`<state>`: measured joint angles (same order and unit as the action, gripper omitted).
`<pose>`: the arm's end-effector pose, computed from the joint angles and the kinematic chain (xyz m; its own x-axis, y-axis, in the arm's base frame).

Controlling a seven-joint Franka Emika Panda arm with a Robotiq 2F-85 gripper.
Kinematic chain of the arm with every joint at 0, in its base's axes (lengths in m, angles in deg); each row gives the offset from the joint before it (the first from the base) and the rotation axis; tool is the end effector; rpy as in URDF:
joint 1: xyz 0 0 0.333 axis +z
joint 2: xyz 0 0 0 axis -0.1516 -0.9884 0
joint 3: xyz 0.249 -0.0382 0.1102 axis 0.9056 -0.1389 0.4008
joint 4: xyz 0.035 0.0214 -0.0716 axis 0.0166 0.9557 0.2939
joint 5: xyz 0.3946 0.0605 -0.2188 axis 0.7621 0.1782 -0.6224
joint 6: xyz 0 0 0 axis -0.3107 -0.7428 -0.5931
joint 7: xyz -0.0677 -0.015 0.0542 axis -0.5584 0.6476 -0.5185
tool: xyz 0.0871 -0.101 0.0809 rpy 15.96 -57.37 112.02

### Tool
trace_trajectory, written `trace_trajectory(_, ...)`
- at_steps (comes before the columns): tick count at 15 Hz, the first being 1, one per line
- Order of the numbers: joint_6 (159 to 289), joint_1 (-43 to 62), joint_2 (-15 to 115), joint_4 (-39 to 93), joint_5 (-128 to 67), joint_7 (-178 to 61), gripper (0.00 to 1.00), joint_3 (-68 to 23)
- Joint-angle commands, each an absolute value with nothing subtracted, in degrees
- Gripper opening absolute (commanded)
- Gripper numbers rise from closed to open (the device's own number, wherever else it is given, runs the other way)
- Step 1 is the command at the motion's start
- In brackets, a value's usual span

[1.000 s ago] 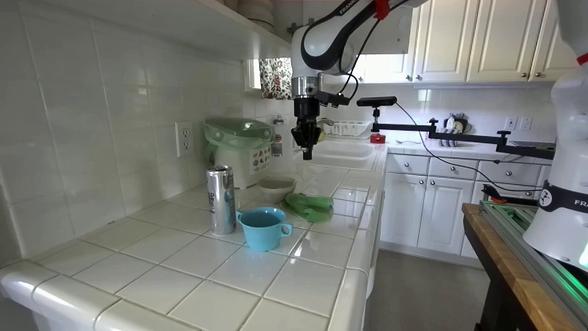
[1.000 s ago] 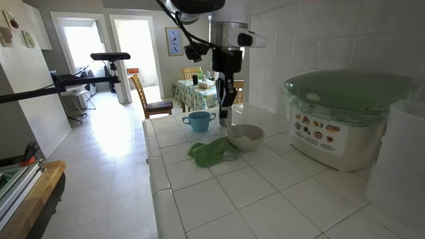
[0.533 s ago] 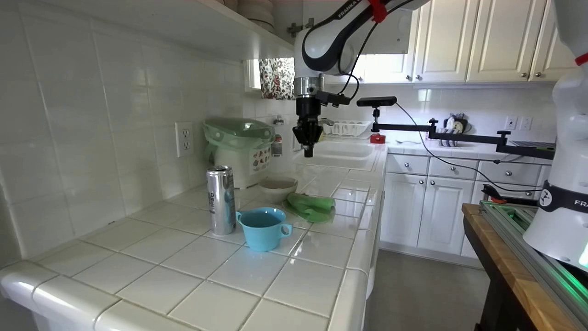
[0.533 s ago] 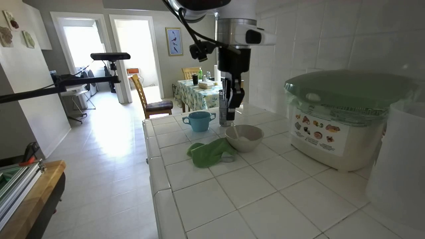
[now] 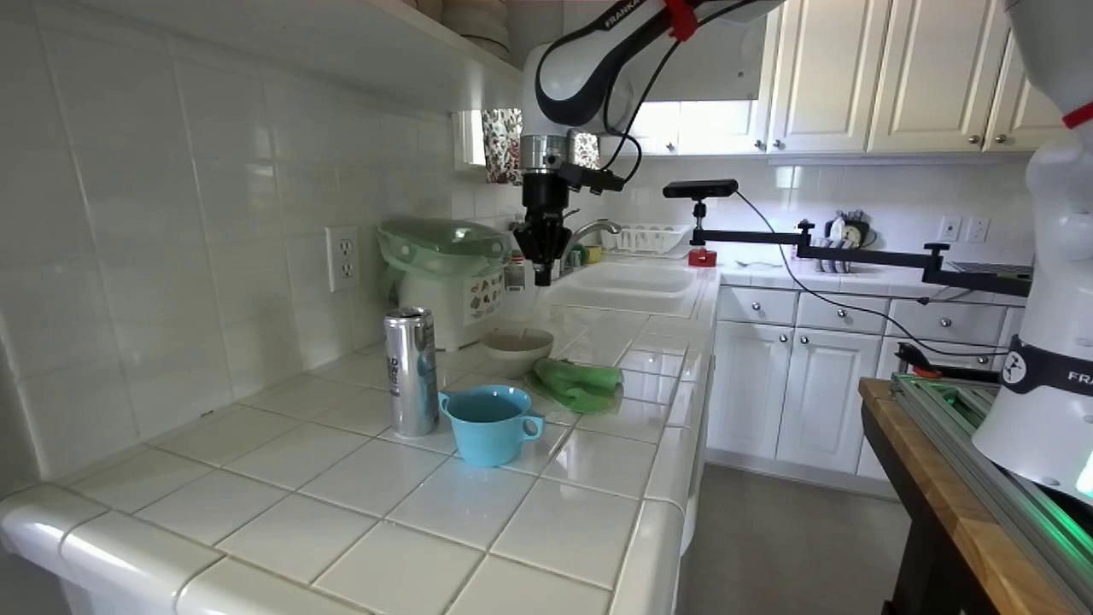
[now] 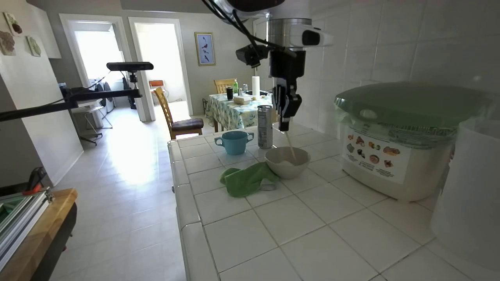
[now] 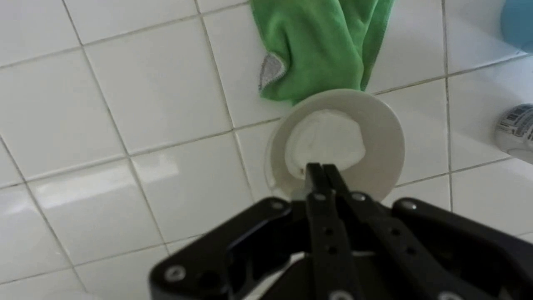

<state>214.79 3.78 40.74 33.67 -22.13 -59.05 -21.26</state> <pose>0.6937 -0.0838 0.2036 0.9644 -0.2642 0.0083 -0.2634 -0.9631 -0.0548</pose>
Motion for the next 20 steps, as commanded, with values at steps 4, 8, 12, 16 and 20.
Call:
trace_trajectory(4, 213.3, 4.6, 39.0, 30.5, -20.6, -57.9, 0.01, -19.6)
trace_trajectory(8, 214.7, 4.8, 41.0, 33.2, -20.2, -58.1, 0.01, -19.0)
trace_trajectory(12, 215.9, 4.8, 44.2, 37.7, -18.8, -58.2, 0.01, -18.9)
trace_trajectory(16, 216.2, 4.9, 47.6, 43.2, -17.4, -58.5, 0.01, -19.1)
trace_trajectory(20, 216.7, 4.9, 50.2, 47.5, -17.3, -59.1, 0.01, -19.8)
